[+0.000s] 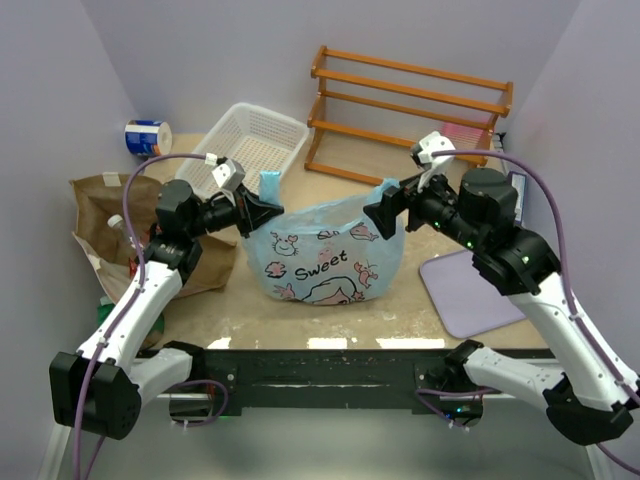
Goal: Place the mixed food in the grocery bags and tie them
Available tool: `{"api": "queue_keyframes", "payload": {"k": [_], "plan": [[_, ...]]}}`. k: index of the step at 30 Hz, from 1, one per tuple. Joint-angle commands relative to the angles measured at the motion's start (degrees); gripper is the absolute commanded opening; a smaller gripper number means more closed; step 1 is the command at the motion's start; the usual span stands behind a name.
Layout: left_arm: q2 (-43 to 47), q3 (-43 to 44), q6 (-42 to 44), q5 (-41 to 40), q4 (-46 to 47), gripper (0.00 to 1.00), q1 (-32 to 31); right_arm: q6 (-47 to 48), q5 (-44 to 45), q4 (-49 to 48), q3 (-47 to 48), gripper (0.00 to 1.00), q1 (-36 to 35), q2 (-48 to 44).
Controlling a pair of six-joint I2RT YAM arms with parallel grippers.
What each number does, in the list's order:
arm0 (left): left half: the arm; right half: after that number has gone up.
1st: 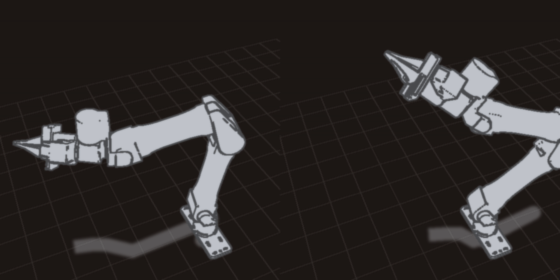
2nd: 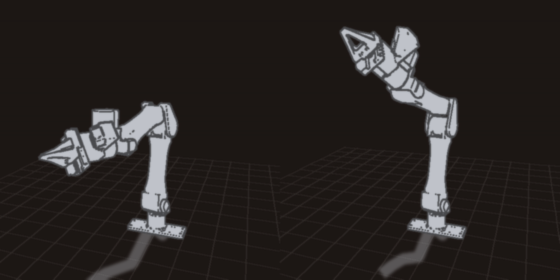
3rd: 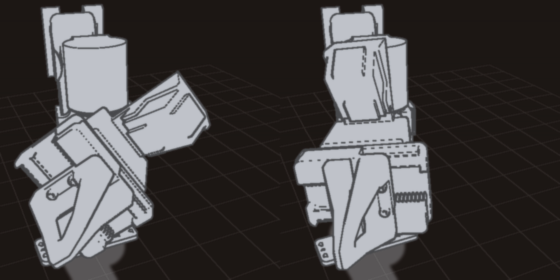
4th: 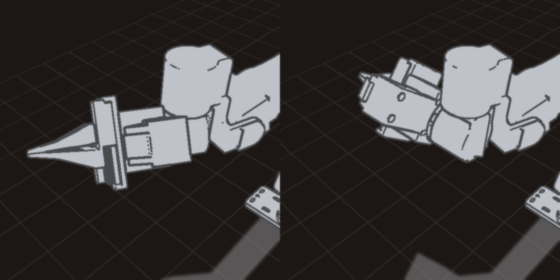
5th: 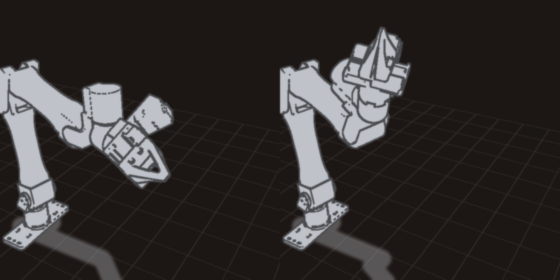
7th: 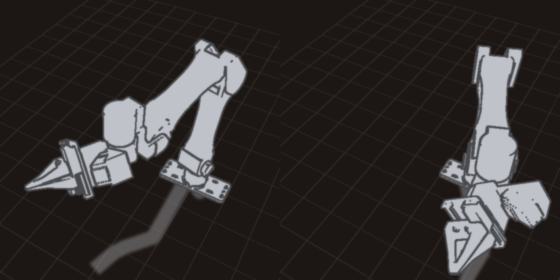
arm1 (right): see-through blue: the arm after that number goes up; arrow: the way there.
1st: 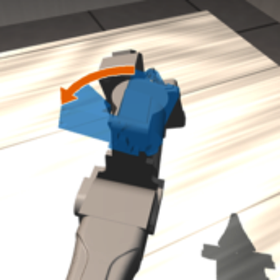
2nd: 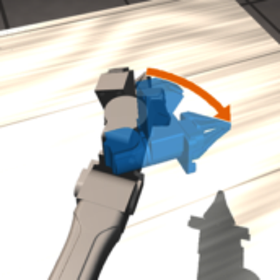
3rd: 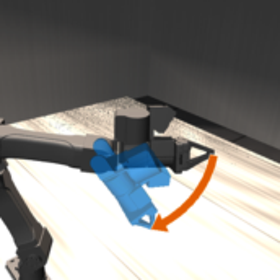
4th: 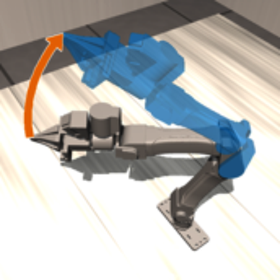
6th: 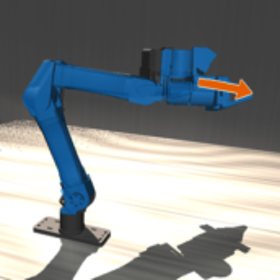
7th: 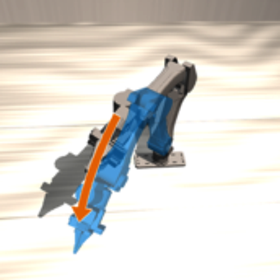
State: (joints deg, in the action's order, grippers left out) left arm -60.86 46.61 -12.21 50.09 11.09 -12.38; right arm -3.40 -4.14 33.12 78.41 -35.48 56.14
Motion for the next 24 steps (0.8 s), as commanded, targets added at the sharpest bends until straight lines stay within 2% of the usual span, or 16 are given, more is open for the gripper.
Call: {"api": "queue_keyframes", "payload": {"k": [1, 4, 11, 17, 24], "plan": [[0.3, 2.17, 1.13, 1.6, 1.65, 0.0, 0.43, 3.05, 1.77, -3.5, 0.52, 0.99, 0.33, 2.13], [0.22, 2.17, 1.22, 1.86, 1.74, 0.0, 0.43, 6.73, 0.01, -5.87, -1.32, 0.99, 0.5, 2.48], [-0.05, 2.08, 1.05, 2.21, 1.91, 0.0, 0.43, 12.71, 4.05, -12.02, -5.63, 0.99, 0.59, 2.22], [-0.4, 2.17, 1.13, 2.21, 1.92, 0.0, 0.43, 13.07, 7.74, -13.78, -5.29, 0.99, 0.68, 2.31], [-0.66, 2.17, 1.22, 2.3, 1.83, 0.0, 0.43, 13.24, 7.4, -15.11, -5.55, 0.99, 0.86, 4.68]]}}
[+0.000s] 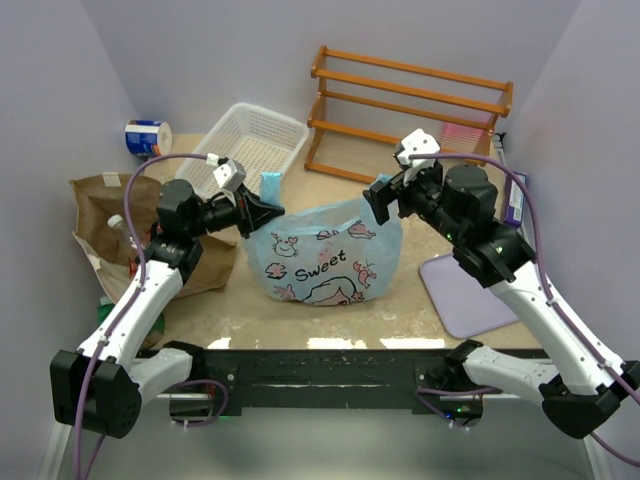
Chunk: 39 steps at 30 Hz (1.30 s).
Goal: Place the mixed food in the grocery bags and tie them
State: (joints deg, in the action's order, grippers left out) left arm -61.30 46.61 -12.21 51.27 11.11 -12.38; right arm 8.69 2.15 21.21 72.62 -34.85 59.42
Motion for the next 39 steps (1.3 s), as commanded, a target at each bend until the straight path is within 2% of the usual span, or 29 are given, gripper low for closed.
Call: {"api": "queue_keyframes", "payload": {"k": [1, 5, 6, 8, 9, 10, 12, 17, 22, 27, 29, 34, 39], "plan": [[-0.23, 2.17, 1.22, 1.12, 1.72, 0.0, 0.43, 0.89, 0.66, -2.93, 0.5, 0.99, 0.13, 2.19], [-0.23, 2.17, 1.4, 1.03, 1.63, 0.0, 0.43, -0.68, -0.4, -1.36, 1.12, 0.98, 0.22, 3.6], [-0.23, 2.34, 1.48, 1.03, 1.63, 0.0, 0.43, -0.78, -0.31, -0.74, 1.47, 0.85, 0.13, 3.95], [-0.14, 2.52, 1.66, 1.03, 1.37, 0.0, 0.43, -0.86, 0.04, 0.14, 2.87, 0.69, 0.22, 4.39], [0.04, 2.61, 1.83, 1.12, 1.19, 0.0, 0.43, -1.04, 0.57, 0.93, 3.57, 0.49, 0.13, 4.3], [0.13, 2.87, 1.84, 1.03, 1.02, 0.0, 0.43, -1.22, 0.75, 1.46, 5.76, 0.4, 0.22, 4.3], [0.82, 3.57, 1.31, 1.2, 1.01, 0.0, 0.43, -1.83, 0.31, 3.3, 8.58, 0.26, 0.13, 4.04], [2.76, 7.34, -2.64, 1.3, -0.39, 0.0, 0.43, -2.71, -6.8, 5.33, 15.0, 0.01, 0.22, 2.37], [3.56, 11.39, -4.49, 1.55, -4.78, 0.0, 0.43, -1.84, -16.54, 6.12, 14.39, 0.0, 0.13, -0.88], [-1.01, 13.07, -6.52, 8.85, -6.44, 0.0, -0.88, -0.16, -25.96, 10.34, 13.69, 0.0, 0.13, 0.69], [-3.98, 13.94, -4.85, 8.94, -8.82, 0.0, -2.72, -0.16, -29.11, 10.52, 12.47, 0.0, 0.22, 2.63], [-11.37, 18.85, 3.15, 8.06, -20.07, 0.0, -12.04, -1.3, -36.5, 8.23, 8.33, 0.0, 0.13, 7.02], [-16.22, 20.1, 5.26, 12.97, -21.75, 0.0, -13.63, -1.83, -43.37, 4.9, 7.36, 0.0, -0.39, 12.65]]}}
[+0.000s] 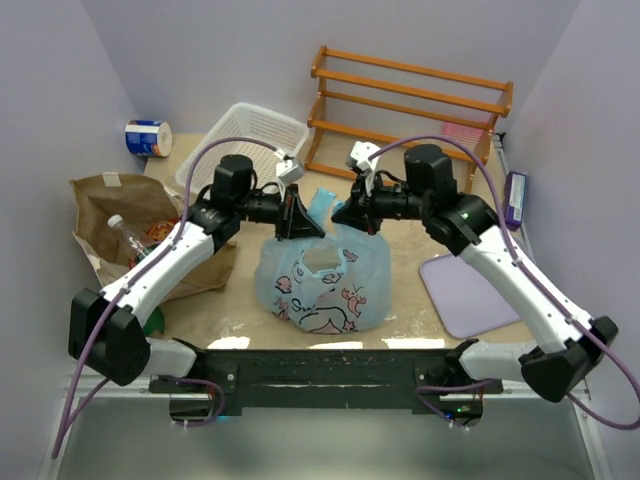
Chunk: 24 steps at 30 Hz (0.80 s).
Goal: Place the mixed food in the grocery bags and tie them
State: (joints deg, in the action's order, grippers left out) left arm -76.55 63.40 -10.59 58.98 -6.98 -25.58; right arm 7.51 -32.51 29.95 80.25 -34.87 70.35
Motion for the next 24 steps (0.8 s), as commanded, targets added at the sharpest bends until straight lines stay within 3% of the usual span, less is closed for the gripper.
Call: {"api": "queue_keyframes", "payload": {"k": [1, 15, 18, 19, 24], "plan": [[-1.4, 3.4, 3.82, 6.05, -3.83, 0.0, -0.35, -1.0, -10.36, -4.9, -0.44, 0.0, -0.89, 2.25], [-2.55, 2.44, 13.31, 9.66, -11.56, 0.0, -0.43, -4.78, -14.78, -15.19, -0.36, 0.0, -2.92, 9.28], [-0.36, 1.47, 14.72, 9.22, -11.65, 0.17, -0.43, -4.34, -13.72, -15.28, -0.27, 0.0, -2.92, 9.72], [0.17, 1.03, 15.16, 9.05, -11.82, 0.27, -0.43, -4.34, -13.72, -15.28, -0.27, 0.0, -2.92, 9.81], [2.28, 0.85, 19.46, 6.94, -16.03, 0.47, -0.34, -3.55, -13.72, -14.49, 0.17, 0.0, -2.92, 9.72]]}}
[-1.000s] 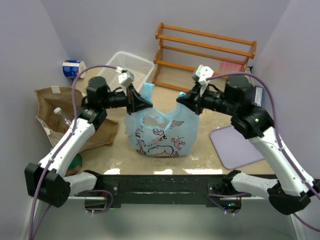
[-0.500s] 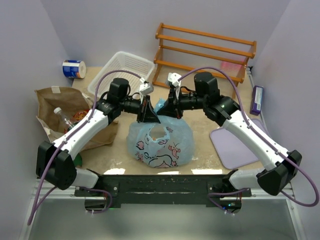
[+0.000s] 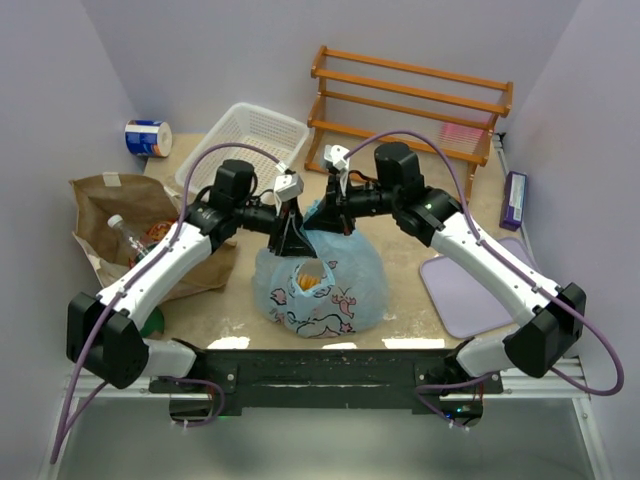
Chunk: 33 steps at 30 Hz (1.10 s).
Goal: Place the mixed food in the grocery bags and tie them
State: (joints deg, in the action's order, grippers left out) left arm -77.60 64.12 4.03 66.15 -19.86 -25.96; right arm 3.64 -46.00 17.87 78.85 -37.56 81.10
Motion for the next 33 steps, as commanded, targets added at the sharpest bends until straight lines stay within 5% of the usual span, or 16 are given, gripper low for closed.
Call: {"api": "queue_keyframes", "payload": {"k": [1, 7, 25, 29, 33], "plan": [[3.34, 0.13, 5.19, -0.41, -3.69, 0.53, 0.03, 0.32, -0.32, -2.49, 1.75, 0.0, -0.23, -0.86], [4.12, 0.66, 7.4, -1.37, -6.16, 0.69, 0.03, 0.49, -0.23, -2.22, 1.92, 0.0, -0.23, -0.42], [3.51, -7.69, -13.16, -4.71, 22.02, 0.66, 0.03, -5.75, -4.8, -10.22, -1.06, 0.0, -1.46, 1.16], [4.65, -11.2, -17.91, -3.14, 30.39, 0.54, 0.03, -6.45, -3.4, -10.92, -2.12, 0.0, -1.38, 1.34], [6.06, -13.4, -19.41, -3.57, 33.82, 0.24, -0.06, -7.42, -0.94, -11.01, -2.3, 0.0, -1.37, 0.9]]}}
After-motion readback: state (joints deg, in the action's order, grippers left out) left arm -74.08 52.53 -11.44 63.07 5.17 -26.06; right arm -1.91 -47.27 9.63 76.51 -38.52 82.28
